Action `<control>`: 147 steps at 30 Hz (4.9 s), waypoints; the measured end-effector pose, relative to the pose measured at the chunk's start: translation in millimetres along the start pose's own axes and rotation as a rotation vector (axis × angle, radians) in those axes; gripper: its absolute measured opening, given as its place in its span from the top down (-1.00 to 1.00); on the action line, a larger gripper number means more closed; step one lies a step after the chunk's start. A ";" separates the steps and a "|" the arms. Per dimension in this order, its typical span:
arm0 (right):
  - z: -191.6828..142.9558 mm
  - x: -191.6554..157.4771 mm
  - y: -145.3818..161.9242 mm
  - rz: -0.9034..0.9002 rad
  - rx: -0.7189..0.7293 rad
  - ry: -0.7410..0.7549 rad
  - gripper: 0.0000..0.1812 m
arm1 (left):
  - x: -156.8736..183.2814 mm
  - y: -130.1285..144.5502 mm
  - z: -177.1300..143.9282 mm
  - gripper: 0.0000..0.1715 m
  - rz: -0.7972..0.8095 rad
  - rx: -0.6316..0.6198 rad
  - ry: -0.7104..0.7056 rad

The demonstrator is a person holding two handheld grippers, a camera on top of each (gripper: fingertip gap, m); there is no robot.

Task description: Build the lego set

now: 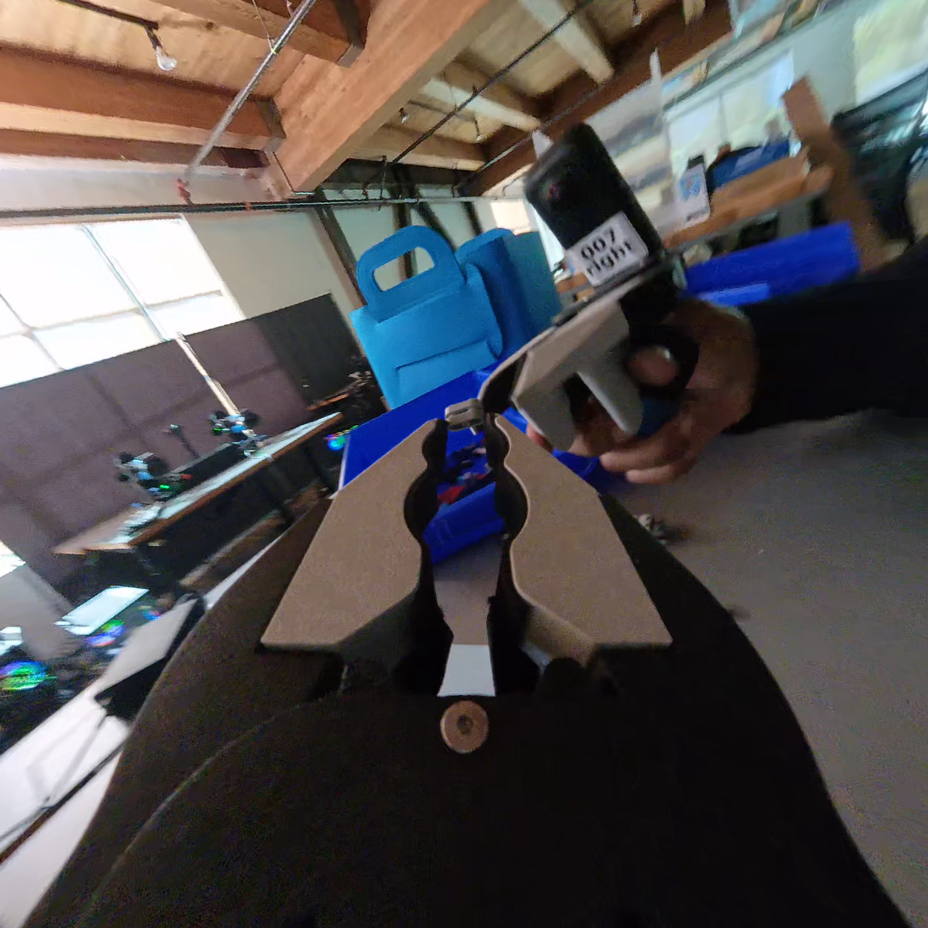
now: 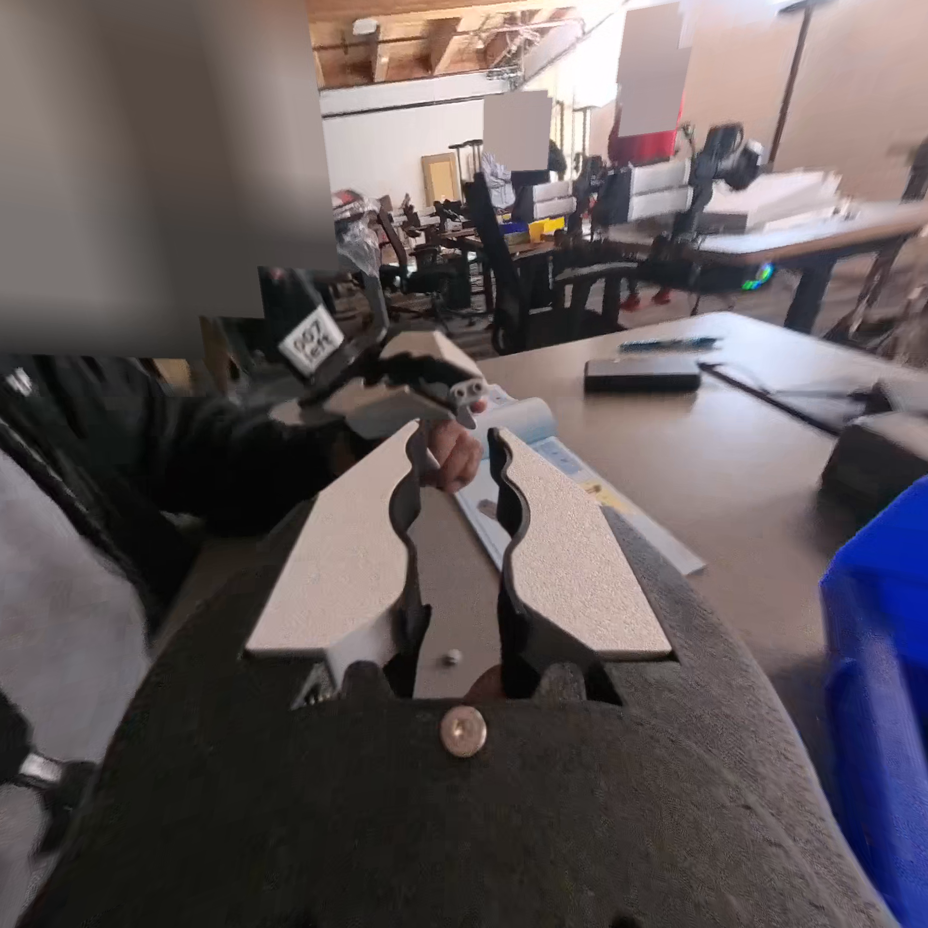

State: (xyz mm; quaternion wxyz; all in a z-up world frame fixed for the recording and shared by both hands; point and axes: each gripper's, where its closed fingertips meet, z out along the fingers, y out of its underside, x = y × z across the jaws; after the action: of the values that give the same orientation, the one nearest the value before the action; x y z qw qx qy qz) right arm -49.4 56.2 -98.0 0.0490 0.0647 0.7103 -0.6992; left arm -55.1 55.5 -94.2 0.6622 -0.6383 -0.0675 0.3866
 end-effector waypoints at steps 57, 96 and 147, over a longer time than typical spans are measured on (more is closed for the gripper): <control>-15.2 -12.9 2.1 0.022 -0.062 -0.218 0.91 | 23.8 -6.8 0.8 0.84 -0.836 0.098 0.496; -20.8 -22.6 26.3 0.021 -0.280 -0.271 0.91 | 50.1 4.8 2.7 0.91 -0.801 -0.004 0.591; -10.5 -11.8 24.5 0.062 -0.232 -0.189 0.92 | 34.2 4.0 8.3 0.90 -0.766 0.080 0.444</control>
State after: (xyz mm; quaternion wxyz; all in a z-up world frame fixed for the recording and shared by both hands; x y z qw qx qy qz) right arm -33.7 66.8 -120.2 0.1442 0.0145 0.7761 -0.6137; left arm -37.9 82.1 -110.1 0.7803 -0.6086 -0.1404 -0.0308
